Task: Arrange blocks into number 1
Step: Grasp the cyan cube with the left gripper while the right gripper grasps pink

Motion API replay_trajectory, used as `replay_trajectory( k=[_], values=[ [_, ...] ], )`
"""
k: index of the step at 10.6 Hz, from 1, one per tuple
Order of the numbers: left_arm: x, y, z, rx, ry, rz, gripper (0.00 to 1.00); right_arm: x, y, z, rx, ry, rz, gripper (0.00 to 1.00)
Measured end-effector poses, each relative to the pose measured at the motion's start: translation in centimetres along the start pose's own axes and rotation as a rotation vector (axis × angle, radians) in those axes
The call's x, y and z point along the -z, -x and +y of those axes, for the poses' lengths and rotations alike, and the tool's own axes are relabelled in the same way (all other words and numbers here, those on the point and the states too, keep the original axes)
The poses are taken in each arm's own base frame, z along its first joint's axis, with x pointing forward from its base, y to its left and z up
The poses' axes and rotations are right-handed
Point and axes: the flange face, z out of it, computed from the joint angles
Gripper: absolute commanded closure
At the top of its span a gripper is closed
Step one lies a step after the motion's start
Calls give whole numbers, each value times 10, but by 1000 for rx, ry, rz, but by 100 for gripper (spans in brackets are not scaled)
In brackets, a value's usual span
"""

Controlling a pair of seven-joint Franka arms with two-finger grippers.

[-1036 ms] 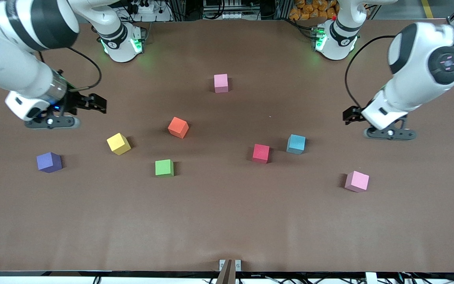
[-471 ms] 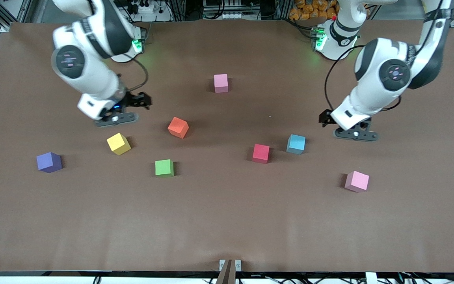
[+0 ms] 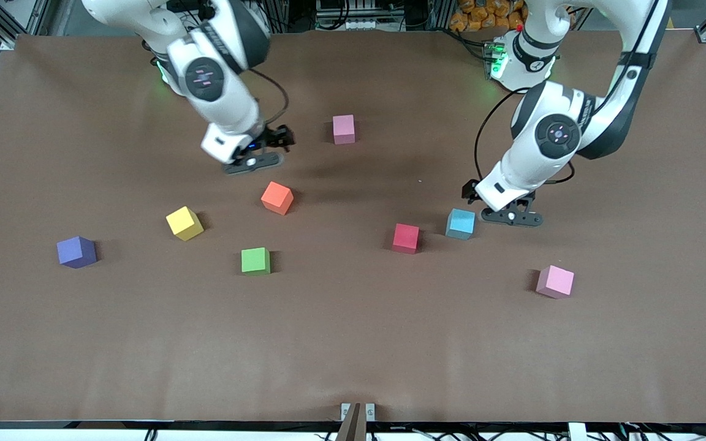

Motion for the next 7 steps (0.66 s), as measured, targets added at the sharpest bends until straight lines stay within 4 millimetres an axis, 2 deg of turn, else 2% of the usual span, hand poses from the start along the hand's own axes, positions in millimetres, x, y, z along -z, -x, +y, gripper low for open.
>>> replay_trajectory(
  k=[2, 4, 5, 7],
  values=[
    [-25, -1, 14, -9, 10, -7, 0, -38, 12, -43, -3, -11, -7, 0],
    [-48, -1, 23, -15, 16, -23, 0, -68, 28, -81, -42, -11, 13, 0],
    [-58, -2, 23, -14, 21, -26, 0, -81, 37, -96, -50, -5, 14, 0],
    [-70, -4, 22, -11, 27, -29, 0, -94, 50, -112, -73, 6, 9, 0]
  ],
)
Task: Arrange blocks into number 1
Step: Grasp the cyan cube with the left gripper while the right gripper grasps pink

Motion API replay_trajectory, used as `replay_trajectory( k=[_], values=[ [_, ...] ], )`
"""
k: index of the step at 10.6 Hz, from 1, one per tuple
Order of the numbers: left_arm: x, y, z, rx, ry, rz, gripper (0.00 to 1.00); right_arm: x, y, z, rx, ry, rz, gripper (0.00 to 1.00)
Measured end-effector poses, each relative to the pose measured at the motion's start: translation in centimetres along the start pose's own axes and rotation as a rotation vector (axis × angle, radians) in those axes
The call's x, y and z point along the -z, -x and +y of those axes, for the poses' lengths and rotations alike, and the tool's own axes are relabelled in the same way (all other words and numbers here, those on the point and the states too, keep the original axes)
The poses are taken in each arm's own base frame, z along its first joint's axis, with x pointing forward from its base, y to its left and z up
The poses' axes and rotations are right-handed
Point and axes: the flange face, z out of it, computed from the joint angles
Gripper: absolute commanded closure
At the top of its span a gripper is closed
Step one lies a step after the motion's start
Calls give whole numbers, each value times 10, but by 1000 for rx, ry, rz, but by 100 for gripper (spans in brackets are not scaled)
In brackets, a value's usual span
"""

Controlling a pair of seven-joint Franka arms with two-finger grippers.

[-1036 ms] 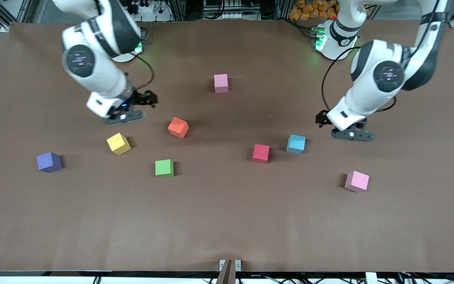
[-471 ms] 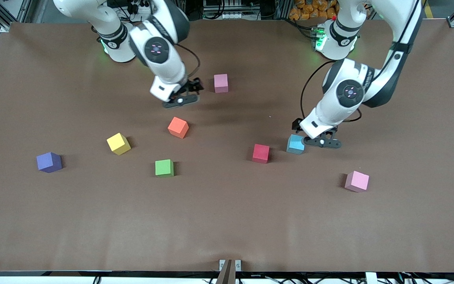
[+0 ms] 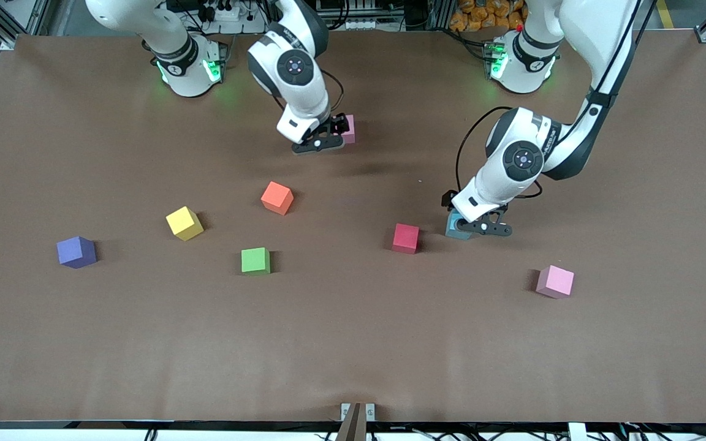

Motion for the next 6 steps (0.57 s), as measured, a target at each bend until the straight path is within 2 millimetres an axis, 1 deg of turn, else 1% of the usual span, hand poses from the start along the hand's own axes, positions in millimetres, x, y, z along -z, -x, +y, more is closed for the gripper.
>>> replay_trajectory(
  k=[1, 3, 4, 6],
  values=[
    [-1, -1, 0, 1, 1, 1, 0, -7, 7, -9, -13, -4, 11, 0],
    [-2, -1, 0, -4, -3, 3, 0, -28, 22, -28, -22, -13, 27, 0],
    [-6, -2, -1, -8, -5, 2, 0, -36, 29, -35, -22, -11, 26, 0],
    [-19, -5, -1, -8, 1, 8, 0, -46, 33, -38, -22, -3, 17, 0]
  ],
)
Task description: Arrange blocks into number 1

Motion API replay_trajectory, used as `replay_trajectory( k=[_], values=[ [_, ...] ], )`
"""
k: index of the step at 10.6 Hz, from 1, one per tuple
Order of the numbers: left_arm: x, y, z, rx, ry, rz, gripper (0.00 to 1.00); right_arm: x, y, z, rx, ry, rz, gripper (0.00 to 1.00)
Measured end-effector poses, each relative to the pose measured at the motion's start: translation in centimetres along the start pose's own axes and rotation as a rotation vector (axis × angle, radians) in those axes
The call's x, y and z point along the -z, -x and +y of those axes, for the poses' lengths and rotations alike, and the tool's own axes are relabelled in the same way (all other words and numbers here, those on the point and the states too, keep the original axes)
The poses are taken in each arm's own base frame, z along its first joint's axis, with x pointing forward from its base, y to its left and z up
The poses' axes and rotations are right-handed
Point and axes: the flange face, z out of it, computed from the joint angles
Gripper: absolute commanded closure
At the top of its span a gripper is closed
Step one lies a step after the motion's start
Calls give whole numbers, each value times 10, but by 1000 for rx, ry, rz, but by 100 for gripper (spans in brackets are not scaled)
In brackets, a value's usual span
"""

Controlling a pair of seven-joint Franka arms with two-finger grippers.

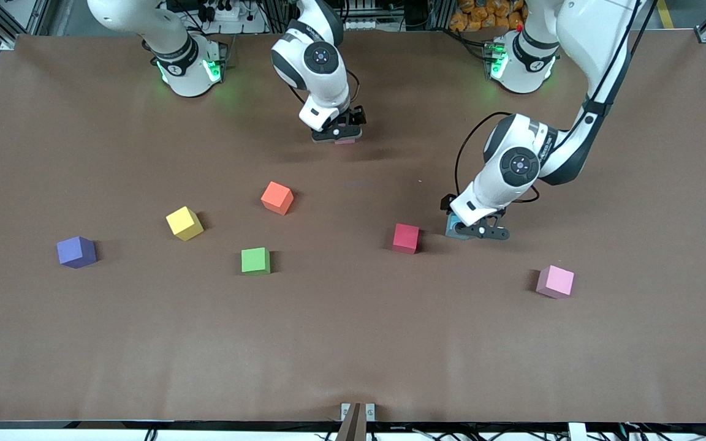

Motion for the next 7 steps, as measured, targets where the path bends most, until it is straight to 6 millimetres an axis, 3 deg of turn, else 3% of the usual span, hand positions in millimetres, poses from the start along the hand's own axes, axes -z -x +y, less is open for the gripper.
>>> replay_trajectory(
  k=[2, 3, 4, 5, 7],
  values=[
    [-11, -2, -1, 2, 6, 0, 0, -10, 4, -3, 2, 2, 1, 0],
    [-13, -4, 0, 3, 8, 2, 0, -15, 6, -6, 1, 4, 1, 6],
    [-14, -7, 0, 4, 11, 4, 0, -19, 8, -9, -2, 6, -1, 32],
    [-16, -11, 1, 2, 12, 4, 0, -21, 10, -12, -2, 8, -2, 51],
    [-27, -15, 1, -17, -16, 2, 0, -24, 11, -14, -5, 11, -3, 57]
  ],
)
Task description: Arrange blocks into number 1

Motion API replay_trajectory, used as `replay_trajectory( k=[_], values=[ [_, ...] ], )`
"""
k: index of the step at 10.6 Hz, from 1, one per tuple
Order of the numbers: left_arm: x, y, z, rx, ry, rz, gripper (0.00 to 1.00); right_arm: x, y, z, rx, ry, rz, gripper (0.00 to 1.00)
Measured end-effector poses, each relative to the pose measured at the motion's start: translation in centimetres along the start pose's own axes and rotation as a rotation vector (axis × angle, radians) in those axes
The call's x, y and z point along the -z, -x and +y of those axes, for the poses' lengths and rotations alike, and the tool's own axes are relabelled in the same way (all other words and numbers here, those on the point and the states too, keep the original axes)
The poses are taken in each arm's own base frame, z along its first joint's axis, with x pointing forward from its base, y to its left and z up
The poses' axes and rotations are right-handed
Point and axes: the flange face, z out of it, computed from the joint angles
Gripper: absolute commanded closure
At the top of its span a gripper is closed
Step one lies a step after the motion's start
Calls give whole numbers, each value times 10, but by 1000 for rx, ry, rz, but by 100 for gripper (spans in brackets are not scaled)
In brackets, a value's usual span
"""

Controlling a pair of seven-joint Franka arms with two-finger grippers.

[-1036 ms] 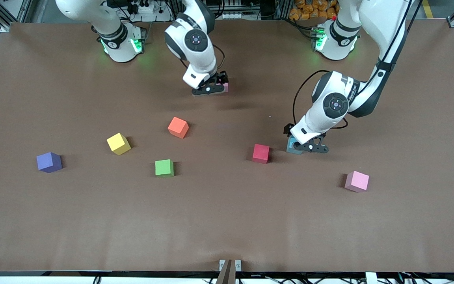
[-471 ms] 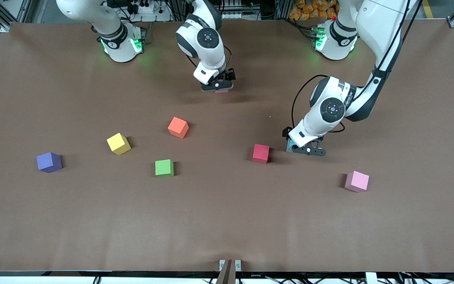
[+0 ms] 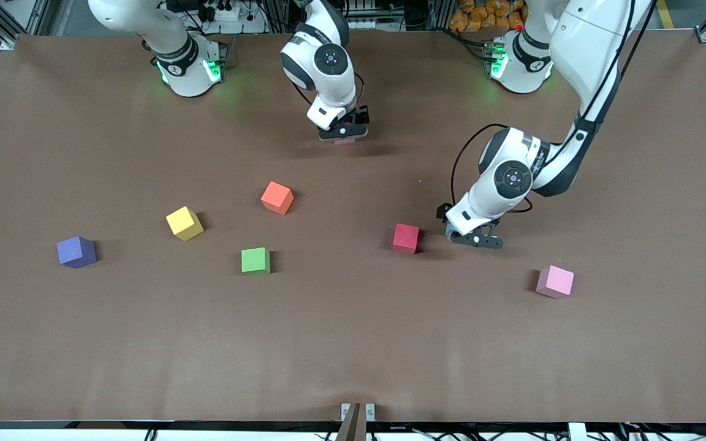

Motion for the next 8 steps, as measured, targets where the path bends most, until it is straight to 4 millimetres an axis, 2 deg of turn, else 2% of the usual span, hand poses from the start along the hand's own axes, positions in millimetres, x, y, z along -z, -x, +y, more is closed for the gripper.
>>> replay_trajectory(
  k=[1, 3, 4, 8],
  values=[
    [-6, -2, 0, 0, -23, 2, 0, 0, -2, 1, -5, 0, 1, 57],
    [-15, -8, 2, 17, -51, 10, 89, 3, -5, 1, -15, -4, 5, 56],
    [-18, -9, 3, 22, -52, 10, 100, 4, -9, 3, -23, -6, 8, 56],
    [-16, -11, 2, 50, -50, 14, 100, 10, -23, 8, -170, -16, 18, 50]
  ],
)
